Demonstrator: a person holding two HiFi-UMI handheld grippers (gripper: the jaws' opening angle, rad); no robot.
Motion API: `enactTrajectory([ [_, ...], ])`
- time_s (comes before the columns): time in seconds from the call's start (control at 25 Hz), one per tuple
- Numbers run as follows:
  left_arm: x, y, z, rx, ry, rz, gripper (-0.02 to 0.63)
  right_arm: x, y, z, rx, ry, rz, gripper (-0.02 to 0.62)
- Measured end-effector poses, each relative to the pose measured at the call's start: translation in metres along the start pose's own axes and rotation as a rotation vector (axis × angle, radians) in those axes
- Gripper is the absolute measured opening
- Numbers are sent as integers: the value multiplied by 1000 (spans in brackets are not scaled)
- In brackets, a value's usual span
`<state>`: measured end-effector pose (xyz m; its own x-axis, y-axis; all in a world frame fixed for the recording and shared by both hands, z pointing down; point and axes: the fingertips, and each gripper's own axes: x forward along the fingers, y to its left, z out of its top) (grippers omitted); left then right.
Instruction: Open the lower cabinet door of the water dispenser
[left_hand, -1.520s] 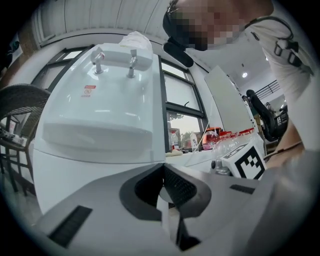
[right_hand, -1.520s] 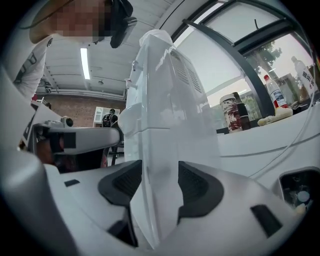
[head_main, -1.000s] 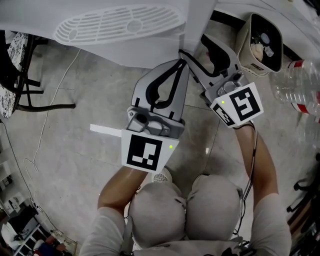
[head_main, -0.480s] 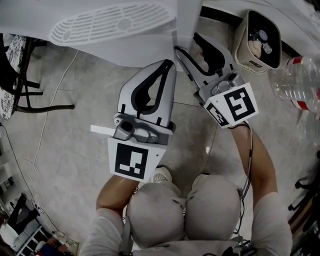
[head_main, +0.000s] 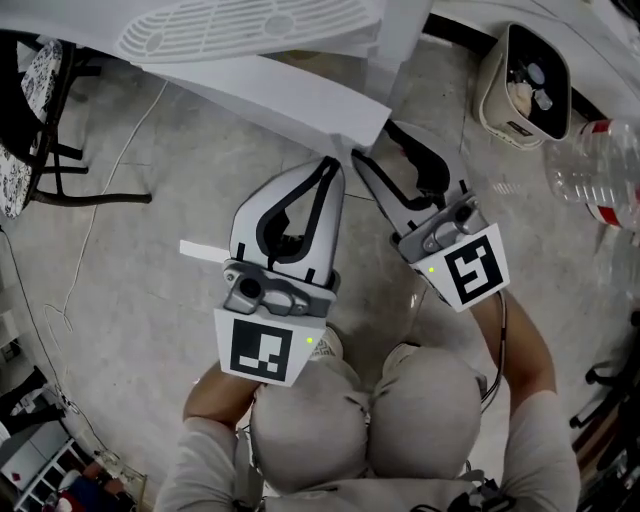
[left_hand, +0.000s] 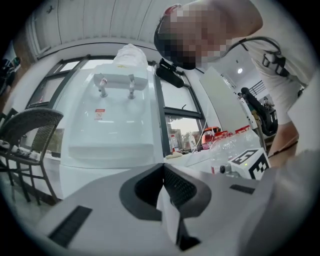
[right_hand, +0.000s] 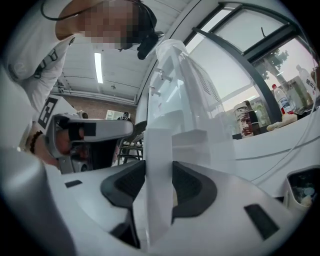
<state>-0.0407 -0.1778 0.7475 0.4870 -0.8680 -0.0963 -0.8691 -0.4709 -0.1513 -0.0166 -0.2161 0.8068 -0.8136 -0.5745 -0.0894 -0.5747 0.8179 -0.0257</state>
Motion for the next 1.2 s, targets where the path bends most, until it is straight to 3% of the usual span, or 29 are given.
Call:
enactTrajectory([
  [0.6,-137,78,-28,-11,134,355,3,18,144,-11,25,50,303,185],
  [0.92,-211,111,-22,-5,168,483,2,53,219,-10,69,39,445,135],
  [1.2,-244,134,-14,4,161,546,2,90,262,-14,71,26,524,121],
])
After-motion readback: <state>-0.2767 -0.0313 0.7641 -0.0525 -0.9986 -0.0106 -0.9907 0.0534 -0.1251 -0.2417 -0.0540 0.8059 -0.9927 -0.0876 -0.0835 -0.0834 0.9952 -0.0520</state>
